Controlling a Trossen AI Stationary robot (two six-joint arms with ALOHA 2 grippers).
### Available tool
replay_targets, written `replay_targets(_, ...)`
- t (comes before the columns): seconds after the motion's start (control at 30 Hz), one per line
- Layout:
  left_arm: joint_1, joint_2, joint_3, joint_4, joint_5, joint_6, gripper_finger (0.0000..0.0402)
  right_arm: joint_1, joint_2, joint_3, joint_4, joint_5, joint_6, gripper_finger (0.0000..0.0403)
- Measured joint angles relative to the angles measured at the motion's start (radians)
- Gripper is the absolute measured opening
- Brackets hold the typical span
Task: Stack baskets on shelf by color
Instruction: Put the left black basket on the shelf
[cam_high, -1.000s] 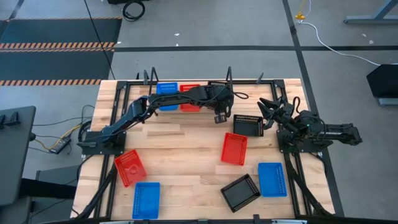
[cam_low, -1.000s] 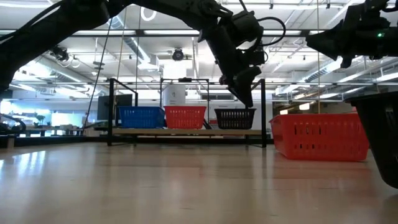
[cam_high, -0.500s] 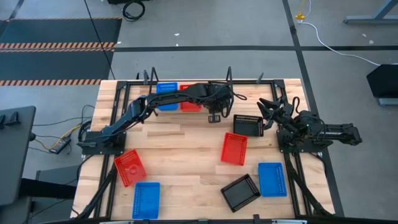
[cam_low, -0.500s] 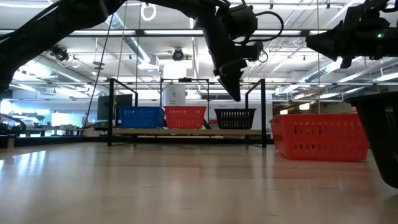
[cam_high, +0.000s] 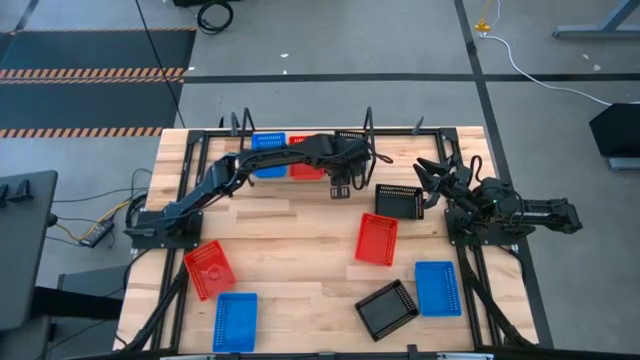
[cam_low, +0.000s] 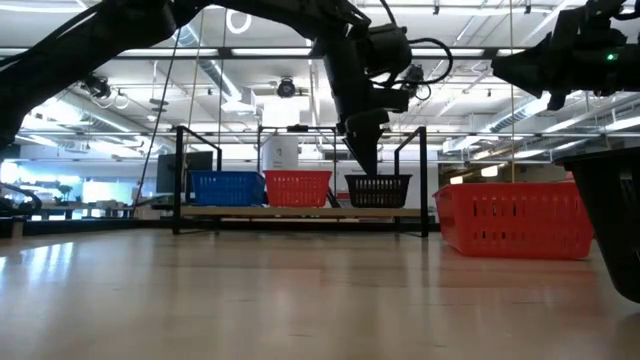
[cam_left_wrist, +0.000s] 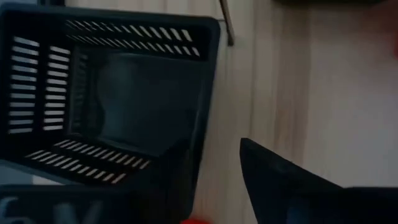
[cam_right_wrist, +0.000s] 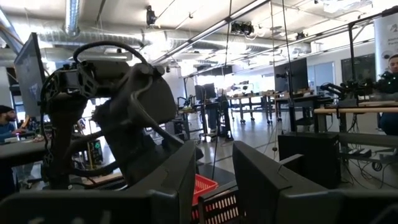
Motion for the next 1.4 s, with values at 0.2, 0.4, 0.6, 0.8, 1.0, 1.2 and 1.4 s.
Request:
replay_targets(0.2,0.000,0.000,0.000,0.001,-0.003,-0.017,0.0157,0.000,0.000,0.000,0.000,0.000,0.000,0.0114)
replay_targets(0.4,0.000,0.000,0.000,-0.004,-0.052,-0.021,0.0154,0.000,0.000,0.000,0.000,0.000,0.001,0.0114)
replay_targets(0.6,0.011,0.000,0.000,-0.030,-0.051,-0.031,0.0160,0.000,0.000,0.000,0.002,-0.003,0.008,0.0114)
replay_targets(0.8,0.016,0.000,0.000,-0.030,0.007,-0.061,0.0160,0.000,0.000,0.000,0.002,-0.004,0.008,0.0114)
replay_targets(1.0,0.014,0.002,-0.041,-0.016,0.022,-0.081,0.0147,0.000,0.000,0.000,0.002,-0.005,0.008,0.0114)
replay_targets(1.2,0.013,0.002,-0.082,-0.012,0.021,-0.099,0.0127,0.000,0.000,0.000,0.004,-0.006,0.011,0.0114)
replay_targets(1.4,0.007,0.001,-0.080,-0.003,0.019,-0.101,0.0118,0.000,0.000,0.000,0.004,-0.005,0.010,0.0114)
